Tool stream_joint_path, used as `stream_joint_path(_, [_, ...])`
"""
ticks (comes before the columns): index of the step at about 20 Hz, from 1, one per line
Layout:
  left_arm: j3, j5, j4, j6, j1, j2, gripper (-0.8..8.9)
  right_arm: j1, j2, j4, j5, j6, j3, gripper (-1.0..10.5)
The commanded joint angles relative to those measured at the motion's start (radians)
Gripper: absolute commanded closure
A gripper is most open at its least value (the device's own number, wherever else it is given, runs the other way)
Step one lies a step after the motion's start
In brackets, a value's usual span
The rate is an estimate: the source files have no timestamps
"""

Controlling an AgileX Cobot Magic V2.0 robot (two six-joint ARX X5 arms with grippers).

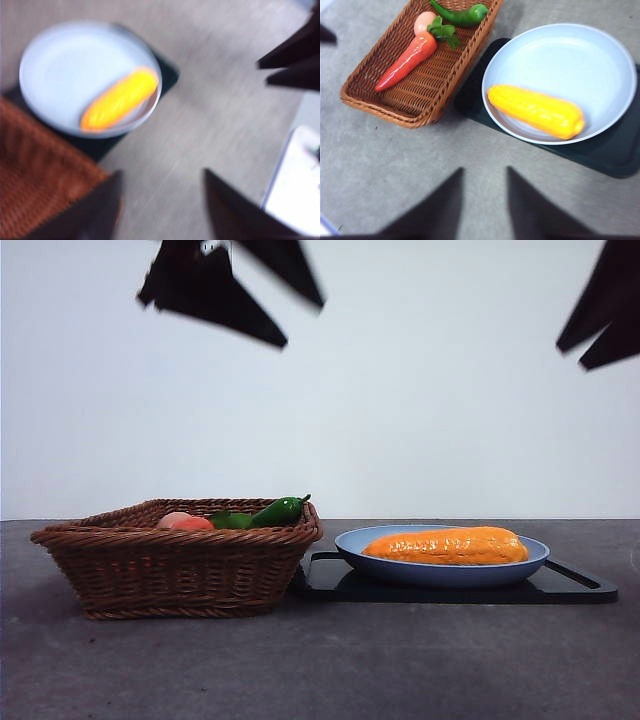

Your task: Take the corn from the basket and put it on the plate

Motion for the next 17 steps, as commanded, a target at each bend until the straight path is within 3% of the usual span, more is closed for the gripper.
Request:
stream_joint_path(1, [-0.036, 0.002, 0.050, 0.008, -0.001, 0.008, 7.80, 0.016, -0.018, 0.084, 0.001, 0.040, -0.074, 9.4])
stream_joint_path(5, [-0.083, 0.002, 0.129, 0.008, -0.001, 0.008, 8.06, 0.023, -0.029, 0.164, 0.048, 0.037, -0.126, 9.4])
stream_joint_path(17, [-0.083, 0.002, 0.140, 0.005, -0.001, 0.008, 8.06, 0.021, -0.029, 0.244, 0.053, 0.043, -0.126, 9.4])
